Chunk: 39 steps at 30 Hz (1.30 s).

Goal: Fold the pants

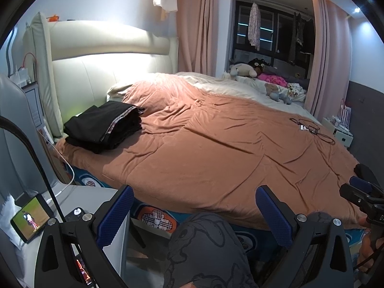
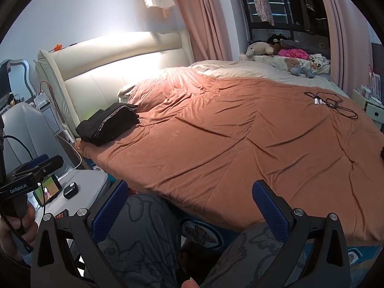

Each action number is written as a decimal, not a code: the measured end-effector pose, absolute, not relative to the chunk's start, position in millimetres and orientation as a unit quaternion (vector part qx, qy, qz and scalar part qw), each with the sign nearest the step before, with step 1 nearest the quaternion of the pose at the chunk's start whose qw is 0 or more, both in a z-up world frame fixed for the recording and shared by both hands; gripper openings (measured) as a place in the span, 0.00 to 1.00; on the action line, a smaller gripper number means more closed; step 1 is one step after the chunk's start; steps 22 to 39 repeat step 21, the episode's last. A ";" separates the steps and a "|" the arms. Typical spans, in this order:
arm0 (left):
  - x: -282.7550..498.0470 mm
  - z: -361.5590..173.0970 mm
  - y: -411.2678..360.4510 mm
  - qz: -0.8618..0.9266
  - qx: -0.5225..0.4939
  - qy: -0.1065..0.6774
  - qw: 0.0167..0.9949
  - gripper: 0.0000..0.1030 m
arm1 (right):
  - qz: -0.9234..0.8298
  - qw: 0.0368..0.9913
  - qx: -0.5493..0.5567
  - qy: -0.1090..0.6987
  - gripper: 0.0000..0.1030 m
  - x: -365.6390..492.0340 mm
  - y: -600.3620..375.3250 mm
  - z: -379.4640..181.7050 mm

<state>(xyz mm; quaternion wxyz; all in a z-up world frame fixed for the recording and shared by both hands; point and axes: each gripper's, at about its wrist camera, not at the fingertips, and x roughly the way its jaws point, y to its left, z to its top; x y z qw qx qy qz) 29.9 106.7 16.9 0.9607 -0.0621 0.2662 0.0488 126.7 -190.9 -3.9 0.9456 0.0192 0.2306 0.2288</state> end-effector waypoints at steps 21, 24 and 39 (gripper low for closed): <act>27.9 36.6 96.8 0.010 -0.053 0.228 0.972 1.00 | 0.206 0.956 0.023 0.209 1.00 114.5 -197.4 -3.8; 27.9 36.6 96.8 0.010 -0.053 0.228 0.972 1.00 | 0.206 0.956 0.023 0.209 1.00 114.5 -197.4 -3.8; 27.9 36.6 96.8 0.010 -0.053 0.228 0.972 1.00 | 0.206 0.956 0.023 0.209 1.00 114.5 -197.4 -3.8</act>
